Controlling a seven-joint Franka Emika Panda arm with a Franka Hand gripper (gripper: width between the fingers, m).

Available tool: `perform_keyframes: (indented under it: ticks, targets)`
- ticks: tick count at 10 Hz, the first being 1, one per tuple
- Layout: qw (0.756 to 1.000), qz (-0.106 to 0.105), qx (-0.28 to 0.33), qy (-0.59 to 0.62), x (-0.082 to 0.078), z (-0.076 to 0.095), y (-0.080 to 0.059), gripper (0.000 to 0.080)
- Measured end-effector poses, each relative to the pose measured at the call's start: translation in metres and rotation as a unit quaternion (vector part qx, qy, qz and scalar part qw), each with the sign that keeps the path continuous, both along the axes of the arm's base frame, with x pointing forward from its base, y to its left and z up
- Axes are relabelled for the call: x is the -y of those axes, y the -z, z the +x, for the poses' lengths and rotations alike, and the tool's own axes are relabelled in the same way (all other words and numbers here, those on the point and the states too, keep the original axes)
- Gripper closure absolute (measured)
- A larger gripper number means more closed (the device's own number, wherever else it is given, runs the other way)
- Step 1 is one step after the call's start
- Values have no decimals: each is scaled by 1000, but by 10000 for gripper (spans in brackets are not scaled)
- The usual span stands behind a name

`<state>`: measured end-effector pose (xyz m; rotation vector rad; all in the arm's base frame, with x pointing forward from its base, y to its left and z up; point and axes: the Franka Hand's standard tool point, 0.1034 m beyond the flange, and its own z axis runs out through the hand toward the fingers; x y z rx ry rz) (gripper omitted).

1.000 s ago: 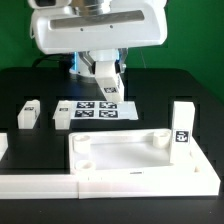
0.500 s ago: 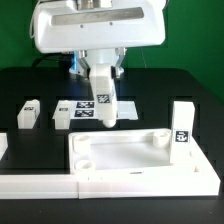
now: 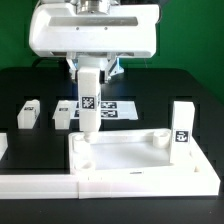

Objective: Assemble desk

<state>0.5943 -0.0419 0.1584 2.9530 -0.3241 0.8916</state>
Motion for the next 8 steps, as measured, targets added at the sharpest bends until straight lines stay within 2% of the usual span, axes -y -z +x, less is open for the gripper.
perform_keyframes:
  ticks: [2, 5, 6, 8]
  targets:
    - [1000, -1, -5, -3, 1, 2, 3, 512]
    - [1000, -2, -10, -6, 9, 23, -2, 512]
    - [1000, -3, -8, -7, 9, 28, 0, 512]
    - [1000, -5, -14, -10, 5, 30, 13, 512]
